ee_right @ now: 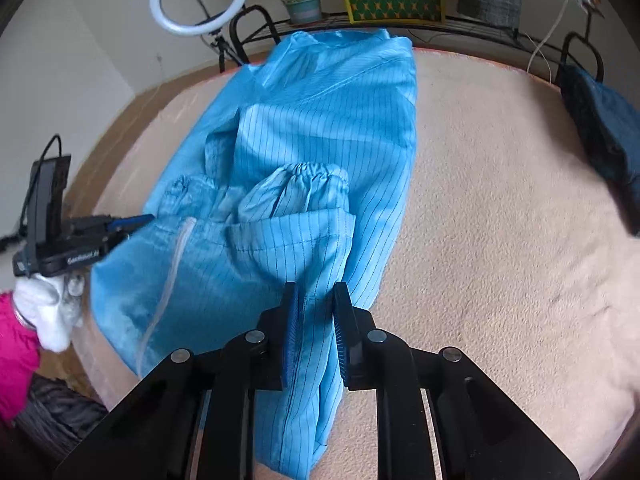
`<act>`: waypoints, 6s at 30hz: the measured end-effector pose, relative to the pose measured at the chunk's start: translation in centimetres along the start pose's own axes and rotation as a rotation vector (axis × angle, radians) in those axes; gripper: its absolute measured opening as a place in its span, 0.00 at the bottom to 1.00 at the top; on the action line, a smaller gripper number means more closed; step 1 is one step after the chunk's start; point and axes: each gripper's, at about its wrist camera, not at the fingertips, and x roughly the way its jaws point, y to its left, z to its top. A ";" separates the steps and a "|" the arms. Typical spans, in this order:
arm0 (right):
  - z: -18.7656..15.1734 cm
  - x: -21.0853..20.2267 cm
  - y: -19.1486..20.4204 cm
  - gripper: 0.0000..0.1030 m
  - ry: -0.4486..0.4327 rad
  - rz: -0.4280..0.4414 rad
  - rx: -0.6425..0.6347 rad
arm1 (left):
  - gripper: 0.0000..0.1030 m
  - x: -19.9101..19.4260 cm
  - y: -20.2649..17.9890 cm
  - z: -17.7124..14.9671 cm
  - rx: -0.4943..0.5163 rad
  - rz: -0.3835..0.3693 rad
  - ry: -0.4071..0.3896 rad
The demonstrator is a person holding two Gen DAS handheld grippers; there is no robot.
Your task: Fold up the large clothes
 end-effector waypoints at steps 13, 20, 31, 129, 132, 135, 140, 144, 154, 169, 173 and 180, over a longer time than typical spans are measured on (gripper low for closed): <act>0.2 -0.6 0.6 0.15 -0.026 -0.066 -0.032 | 0.01 -3.2 4.3 0.8 -0.234 -0.062 -0.090; 0.3 -0.6 1.4 0.47 -0.034 -0.154 -0.076 | 0.05 -4.9 3.3 1.2 -0.155 -0.041 -0.102; 5.9 -0.3 7.7 0.47 0.011 0.353 -0.381 | 0.05 -9.4 0.7 -1.3 -0.110 -0.162 -0.086; -1.4 -0.5 -3.6 0.34 0.034 0.159 0.078 | 0.12 -1.4 1.3 -1.9 -0.031 -0.007 0.037; -0.8 0.6 -2.2 0.09 0.047 0.108 0.024 | 0.06 -1.6 1.9 -1.8 -0.051 -0.006 0.014; -0.4 1.3 -1.3 0.07 0.043 0.035 -0.029 | 0.04 -1.3 2.2 -2.0 -0.026 0.080 -0.006; -0.5 2.8 -0.8 0.06 0.073 -0.033 -0.079 | 0.04 -1.7 3.3 -2.3 -0.049 0.114 -0.026; -0.7 1.0 -1.3 0.08 0.045 0.013 -0.054 | 0.04 -3.8 4.8 -1.6 -0.099 0.098 -0.079; 3.2 -5.0 -3.5 0.20 -0.185 -0.032 -0.069 | 0.14 -5.2 5.6 6.6 -0.074 0.039 -0.157; 17.2 5.3 -11.7 0.44 -0.142 0.214 0.161 | 0.58 7.6 12.1 21.4 -0.307 -0.225 -0.058; 19.7 9.4 -14.0 0.44 -0.123 0.289 0.248 | 0.58 10.6 13.7 23.1 -0.359 -0.283 -0.025; 22.6 14.2 -15.1 0.45 -0.108 0.366 0.298 | 0.60 13.2 13.7 26.6 -0.325 -0.335 -0.019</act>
